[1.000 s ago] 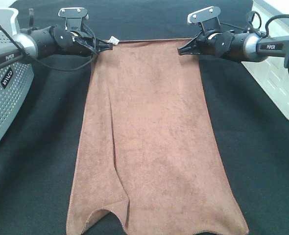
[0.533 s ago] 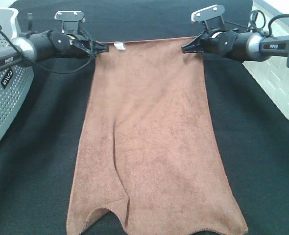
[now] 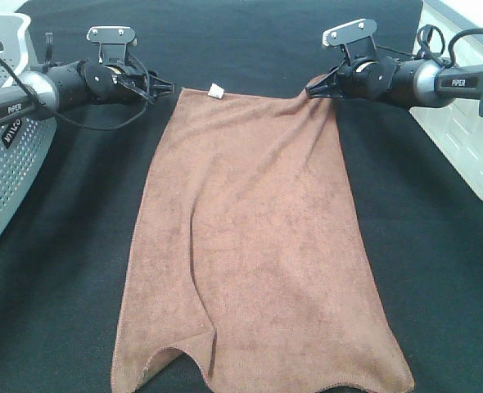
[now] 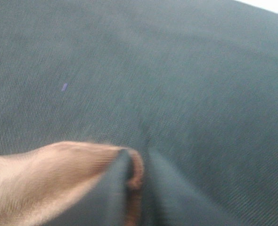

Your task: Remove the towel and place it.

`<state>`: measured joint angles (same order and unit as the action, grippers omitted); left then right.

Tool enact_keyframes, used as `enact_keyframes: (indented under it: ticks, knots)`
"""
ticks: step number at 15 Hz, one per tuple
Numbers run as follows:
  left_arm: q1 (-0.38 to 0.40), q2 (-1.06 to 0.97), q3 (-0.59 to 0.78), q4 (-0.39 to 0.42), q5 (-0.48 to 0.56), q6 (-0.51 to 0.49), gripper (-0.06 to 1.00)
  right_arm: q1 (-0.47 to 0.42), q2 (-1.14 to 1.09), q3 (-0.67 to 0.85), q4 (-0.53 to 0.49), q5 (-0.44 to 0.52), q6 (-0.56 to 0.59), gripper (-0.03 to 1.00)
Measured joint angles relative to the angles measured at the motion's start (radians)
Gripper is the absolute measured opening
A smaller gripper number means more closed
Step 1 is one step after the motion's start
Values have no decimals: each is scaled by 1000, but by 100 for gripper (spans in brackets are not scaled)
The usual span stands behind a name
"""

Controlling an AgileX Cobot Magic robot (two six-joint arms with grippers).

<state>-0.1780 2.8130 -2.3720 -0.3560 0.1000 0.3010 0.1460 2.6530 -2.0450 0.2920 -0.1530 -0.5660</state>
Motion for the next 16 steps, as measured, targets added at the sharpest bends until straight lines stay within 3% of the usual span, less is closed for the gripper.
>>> enact_keyframes:
  ticks: [2, 4, 6, 11, 13, 14, 16]
  knots:
    - [2, 0, 0, 31, -1, 0, 61, 0, 0, 0, 0, 5, 0, 50]
    - [9, -1, 0, 53, 4, 0, 69, 0, -3, -1, 1, 59, 0, 55]
    - [20, -14, 0, 57, 55, 0, 71, 0, -33, -1, 3, 202, 0, 56]
    - [30, -141, 0, 82, 358, -28, 72, 0, -166, -1, 3, 479, 58, 56]
    - [30, -225, 0, 151, 516, -121, 72, 0, -243, -1, 3, 613, 134, 56]
    - [30, -225, 0, 151, 516, -121, 72, 0, -243, -1, 3, 613, 134, 56]
    - [30, -287, 0, 201, 644, -178, 72, 0, -313, -1, -2, 707, 191, 56]
